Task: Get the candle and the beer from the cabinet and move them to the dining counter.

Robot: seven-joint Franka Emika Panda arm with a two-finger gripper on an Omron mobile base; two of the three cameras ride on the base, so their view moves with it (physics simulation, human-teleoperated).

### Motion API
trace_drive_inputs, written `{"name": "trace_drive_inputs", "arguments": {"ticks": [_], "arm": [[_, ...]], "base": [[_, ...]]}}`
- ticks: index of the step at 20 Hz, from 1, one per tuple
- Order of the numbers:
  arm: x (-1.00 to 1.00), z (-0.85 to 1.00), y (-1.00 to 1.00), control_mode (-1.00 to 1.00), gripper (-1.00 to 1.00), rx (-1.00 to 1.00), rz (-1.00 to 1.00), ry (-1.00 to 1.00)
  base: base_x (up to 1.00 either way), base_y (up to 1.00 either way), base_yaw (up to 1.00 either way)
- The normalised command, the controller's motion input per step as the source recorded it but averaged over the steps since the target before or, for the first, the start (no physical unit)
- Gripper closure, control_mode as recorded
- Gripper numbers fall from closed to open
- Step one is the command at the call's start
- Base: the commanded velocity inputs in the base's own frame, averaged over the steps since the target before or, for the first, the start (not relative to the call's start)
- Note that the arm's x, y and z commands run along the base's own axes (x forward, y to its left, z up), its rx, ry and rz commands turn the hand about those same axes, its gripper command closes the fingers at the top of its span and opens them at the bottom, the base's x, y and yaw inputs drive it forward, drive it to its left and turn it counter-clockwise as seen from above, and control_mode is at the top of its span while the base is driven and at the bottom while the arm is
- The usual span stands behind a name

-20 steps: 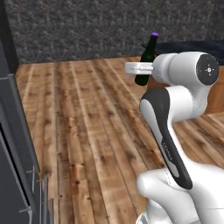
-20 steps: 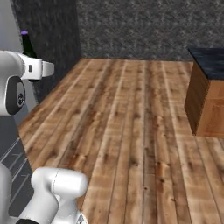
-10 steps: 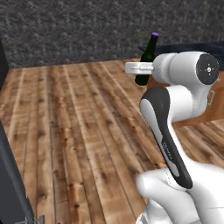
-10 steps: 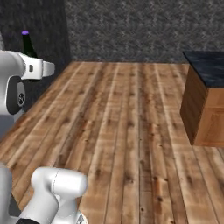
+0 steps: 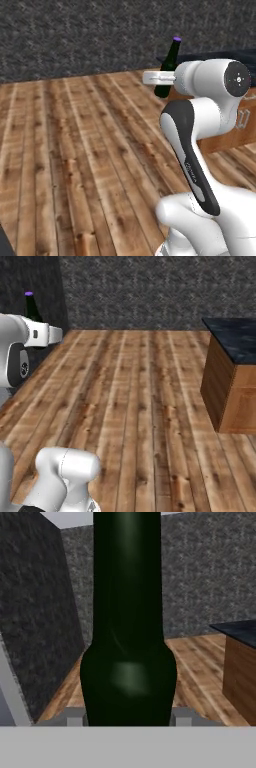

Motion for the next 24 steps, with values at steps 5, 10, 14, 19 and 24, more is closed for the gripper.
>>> {"name": "trace_drive_inputs", "arguments": {"ticks": [5, 10, 14, 19, 24], "arm": [[0.00, 0.00, 0.00, 1.00, 1.00, 0.00, 0.00, 0.00], [0.00, 0.00, 0.00, 1.00, 1.00, 0.00, 0.00, 0.00], [0.00, 0.00, 0.00, 1.00, 1.00, 0.00, 0.00, 0.00], [0.00, 0.00, 0.00, 1.00, 1.00, 0.00, 0.00, 0.00], [0.00, 0.00, 0.00, 1.00, 1.00, 0.00, 0.00, 0.00]], "base": [[0.72, -0.17, -0.11], [0.73, -0.18, -0.08], [0.74, -0.21, -0.05], [0.77, -0.24, -0.01], [0.76, -0.26, -0.01]]}}
